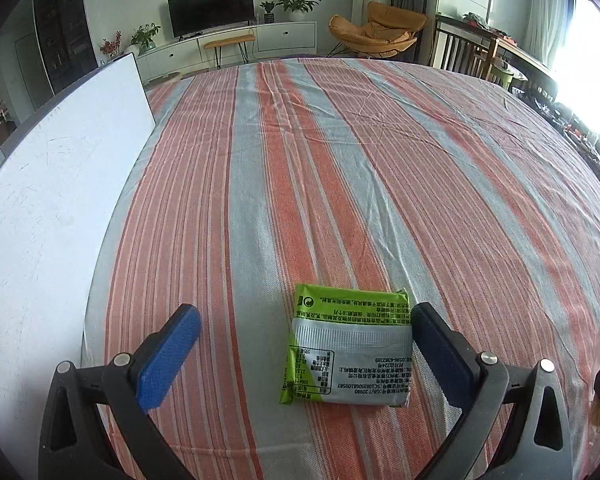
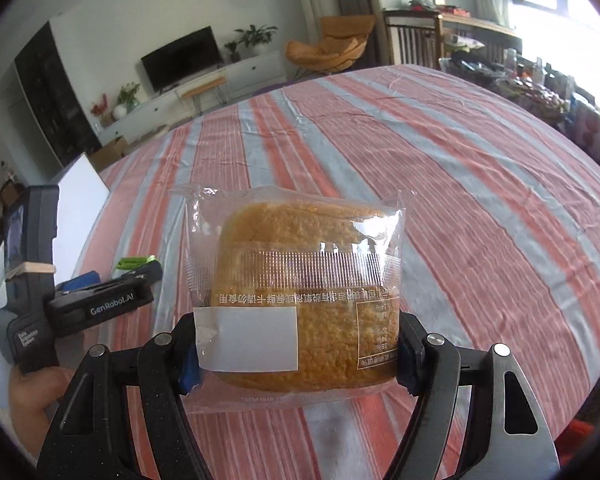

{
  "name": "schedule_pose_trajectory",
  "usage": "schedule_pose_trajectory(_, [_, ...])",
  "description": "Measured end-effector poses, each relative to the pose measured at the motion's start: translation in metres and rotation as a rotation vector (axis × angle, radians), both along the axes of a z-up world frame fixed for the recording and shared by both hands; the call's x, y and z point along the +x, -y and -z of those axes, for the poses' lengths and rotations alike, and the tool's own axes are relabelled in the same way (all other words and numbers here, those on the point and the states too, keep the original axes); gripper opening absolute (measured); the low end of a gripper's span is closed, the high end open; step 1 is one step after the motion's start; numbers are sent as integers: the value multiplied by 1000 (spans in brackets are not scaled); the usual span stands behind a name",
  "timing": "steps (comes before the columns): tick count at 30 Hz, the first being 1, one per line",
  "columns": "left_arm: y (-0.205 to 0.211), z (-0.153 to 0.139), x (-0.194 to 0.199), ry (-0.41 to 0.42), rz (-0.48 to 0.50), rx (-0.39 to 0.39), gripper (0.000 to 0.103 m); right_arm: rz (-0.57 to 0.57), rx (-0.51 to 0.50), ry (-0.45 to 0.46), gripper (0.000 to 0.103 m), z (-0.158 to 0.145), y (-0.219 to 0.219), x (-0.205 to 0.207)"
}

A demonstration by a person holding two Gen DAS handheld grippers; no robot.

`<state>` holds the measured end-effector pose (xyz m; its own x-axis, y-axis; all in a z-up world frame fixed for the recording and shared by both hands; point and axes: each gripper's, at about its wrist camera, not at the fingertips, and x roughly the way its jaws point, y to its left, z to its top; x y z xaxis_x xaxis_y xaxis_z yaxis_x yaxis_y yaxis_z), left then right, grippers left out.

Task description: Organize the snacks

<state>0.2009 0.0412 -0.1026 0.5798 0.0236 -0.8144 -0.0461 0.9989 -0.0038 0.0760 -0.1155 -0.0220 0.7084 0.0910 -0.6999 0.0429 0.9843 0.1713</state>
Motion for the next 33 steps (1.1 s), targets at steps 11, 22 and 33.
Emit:
schedule_pose_trajectory(11, [9, -12, -18, -20, 124, -3, 50, 33, 68, 86, 75, -8, 13, -10])
schedule_pose_trajectory(22, [-34, -128, -100, 137, 151, -370, 50, 32, 236, 59, 75, -24, 15, -20])
schedule_pose_trajectory(33, [-200, -207, -203, 317, -187, -141, 52, -589, 315, 117, 76, -157, -199, -26])
